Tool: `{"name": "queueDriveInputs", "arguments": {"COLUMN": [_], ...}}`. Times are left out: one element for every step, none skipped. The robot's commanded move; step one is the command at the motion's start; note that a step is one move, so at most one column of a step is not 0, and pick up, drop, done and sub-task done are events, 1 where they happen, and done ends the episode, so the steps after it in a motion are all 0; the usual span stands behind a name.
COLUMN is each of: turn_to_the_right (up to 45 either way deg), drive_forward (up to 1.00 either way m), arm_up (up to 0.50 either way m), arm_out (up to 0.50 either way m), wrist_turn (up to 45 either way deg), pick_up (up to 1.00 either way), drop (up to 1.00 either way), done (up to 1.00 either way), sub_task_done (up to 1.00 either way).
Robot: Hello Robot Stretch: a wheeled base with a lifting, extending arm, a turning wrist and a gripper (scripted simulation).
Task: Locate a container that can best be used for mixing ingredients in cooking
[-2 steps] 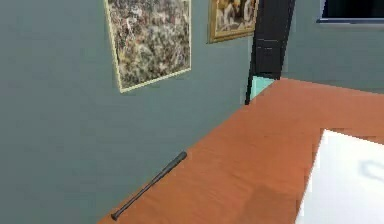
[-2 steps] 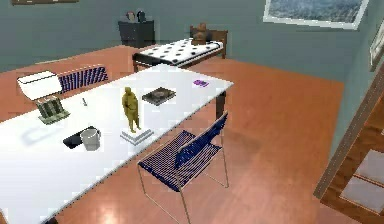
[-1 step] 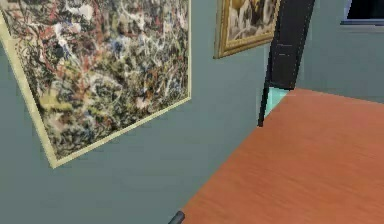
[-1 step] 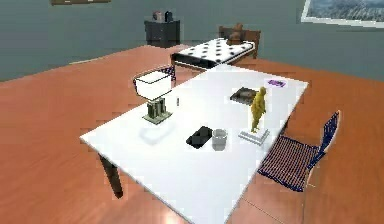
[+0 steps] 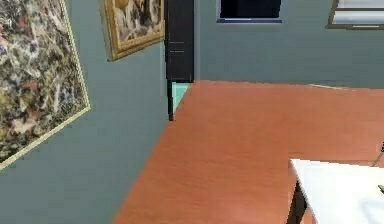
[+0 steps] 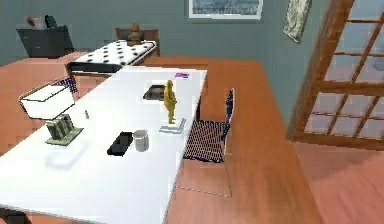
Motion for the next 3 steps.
{"name": "queueDriveInputs", "arguments": {"turn_to_the_right": [0.0,3.0,0.0], "drive_forward": [1.0,0.0,1.0], "arm_up": [0.0,0.0,0.0], "arm_out": [0.0,0.0,0.0], "wrist_turn": [0.0,0.0,0.0], "pick_up": [0.0,0.0,0.0], "drop": [0.0,0.0,0.0], "done": [0.0,0.0,0.0], "sub_task_done": [0.0,0.0,0.0]}}
